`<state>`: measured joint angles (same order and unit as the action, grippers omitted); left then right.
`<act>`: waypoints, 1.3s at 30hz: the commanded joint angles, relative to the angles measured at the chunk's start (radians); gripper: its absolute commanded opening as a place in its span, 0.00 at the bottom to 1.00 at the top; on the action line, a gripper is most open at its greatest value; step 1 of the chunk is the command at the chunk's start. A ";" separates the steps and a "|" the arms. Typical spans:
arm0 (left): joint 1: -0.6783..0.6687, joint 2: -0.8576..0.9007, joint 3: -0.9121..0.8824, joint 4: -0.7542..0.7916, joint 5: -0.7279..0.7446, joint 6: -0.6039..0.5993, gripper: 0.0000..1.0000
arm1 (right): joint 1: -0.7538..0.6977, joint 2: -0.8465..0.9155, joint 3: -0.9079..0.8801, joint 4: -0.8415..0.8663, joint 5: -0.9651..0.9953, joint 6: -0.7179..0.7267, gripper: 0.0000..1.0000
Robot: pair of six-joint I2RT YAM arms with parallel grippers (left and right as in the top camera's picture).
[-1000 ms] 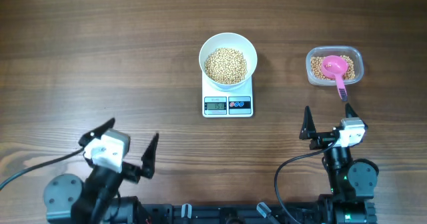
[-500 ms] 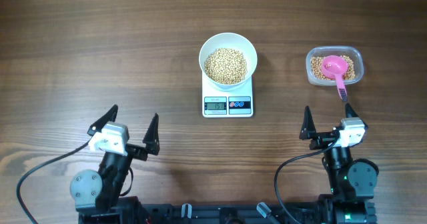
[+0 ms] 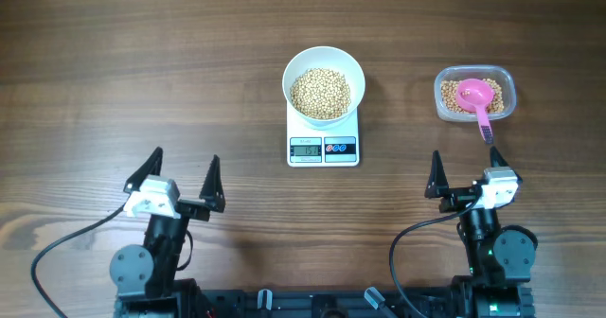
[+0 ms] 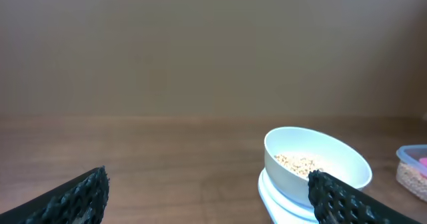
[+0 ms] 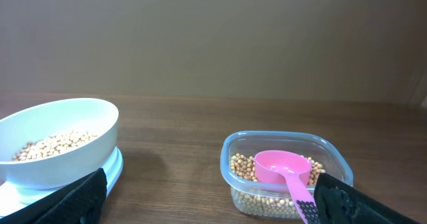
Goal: Scoop item into bowl and weigh 150g on scale
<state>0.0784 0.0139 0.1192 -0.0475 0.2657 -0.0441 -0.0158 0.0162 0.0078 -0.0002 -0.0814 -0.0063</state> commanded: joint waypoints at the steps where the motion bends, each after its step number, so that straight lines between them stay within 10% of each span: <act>1: -0.003 -0.011 -0.068 0.069 -0.013 -0.013 1.00 | 0.005 -0.011 -0.003 0.002 0.010 -0.018 1.00; 13: -0.003 -0.011 -0.114 0.022 -0.063 0.265 1.00 | 0.005 -0.011 -0.003 0.002 0.010 -0.018 1.00; 20: -0.003 -0.011 -0.114 -0.026 -0.288 -0.065 1.00 | 0.005 -0.011 -0.003 0.002 0.010 -0.017 1.00; 39: -0.012 -0.011 -0.114 -0.030 -0.267 0.119 1.00 | 0.005 -0.011 -0.003 0.002 0.010 -0.018 1.00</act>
<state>0.0780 0.0135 0.0113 -0.0746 -0.0242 0.0174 -0.0158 0.0158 0.0078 0.0002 -0.0814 -0.0067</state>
